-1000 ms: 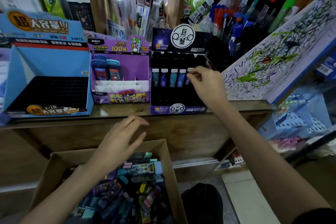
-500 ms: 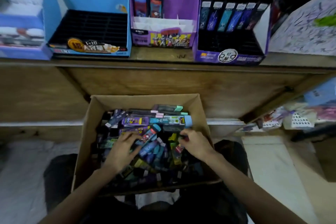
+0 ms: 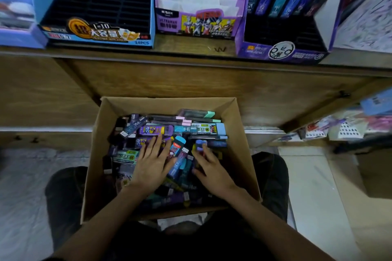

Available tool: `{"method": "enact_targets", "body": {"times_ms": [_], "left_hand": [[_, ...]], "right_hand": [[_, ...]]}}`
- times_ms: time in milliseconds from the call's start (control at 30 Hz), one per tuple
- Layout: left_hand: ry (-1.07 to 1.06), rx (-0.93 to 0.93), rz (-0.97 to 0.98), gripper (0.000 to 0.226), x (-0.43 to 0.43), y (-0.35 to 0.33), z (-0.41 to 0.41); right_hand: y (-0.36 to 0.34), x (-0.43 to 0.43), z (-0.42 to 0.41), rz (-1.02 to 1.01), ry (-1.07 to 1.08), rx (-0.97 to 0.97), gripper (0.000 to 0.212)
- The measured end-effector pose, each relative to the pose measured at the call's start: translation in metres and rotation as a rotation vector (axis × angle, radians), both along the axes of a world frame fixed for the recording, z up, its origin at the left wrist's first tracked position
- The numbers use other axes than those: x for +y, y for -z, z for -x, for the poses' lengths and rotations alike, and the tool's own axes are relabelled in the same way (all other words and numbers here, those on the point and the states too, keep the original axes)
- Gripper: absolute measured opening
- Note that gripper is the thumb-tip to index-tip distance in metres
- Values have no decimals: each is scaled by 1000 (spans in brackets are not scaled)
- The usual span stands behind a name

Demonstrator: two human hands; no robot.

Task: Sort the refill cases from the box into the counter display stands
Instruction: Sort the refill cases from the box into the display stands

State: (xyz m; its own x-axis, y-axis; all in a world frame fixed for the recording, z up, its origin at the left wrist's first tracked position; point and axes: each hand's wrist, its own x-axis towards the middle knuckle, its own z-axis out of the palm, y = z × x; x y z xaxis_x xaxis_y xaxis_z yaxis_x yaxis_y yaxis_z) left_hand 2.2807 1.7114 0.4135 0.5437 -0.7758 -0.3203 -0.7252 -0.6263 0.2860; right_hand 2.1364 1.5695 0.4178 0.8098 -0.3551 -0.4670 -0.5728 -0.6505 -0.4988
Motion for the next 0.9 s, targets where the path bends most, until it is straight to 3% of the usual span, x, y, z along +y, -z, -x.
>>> {"method": "enact_targets", "body": {"times_ms": [67, 133, 200, 267, 333, 400, 500, 700, 800, 900], "left_hand": [[15, -28, -24, 110, 6, -7, 1], [17, -87, -27, 95, 11, -14, 1], [-1, -84, -56, 78, 16, -17, 2], [-66, -13, -57, 76, 15, -18, 3], [-148, 56, -38, 78, 11, -20, 3], [-223, 137, -28, 80, 4, -23, 2], [-248, 216, -94, 79, -6, -25, 1], [-169, 286, -167, 46, -16, -28, 0], [-144, 275, -197, 42, -18, -28, 3], [-235, 355, -69, 37, -14, -26, 3]], "right_hand": [[-3, 3, -1, -34, -62, -59, 56], [-8, 3, -3, -106, -50, -148, 50], [-12, 2, -4, -146, 40, -274, 37], [-13, 0, -6, -84, 196, -348, 25], [-9, -1, -8, 18, 402, -307, 21], [-3, 0, -10, 18, 539, -178, 36], [4, 4, -14, -124, 607, -66, 54], [10, 0, -18, -381, 837, -150, 68], [11, -2, -20, -434, 905, -134, 61], [9, 2, -21, -454, 929, -126, 43]]}}
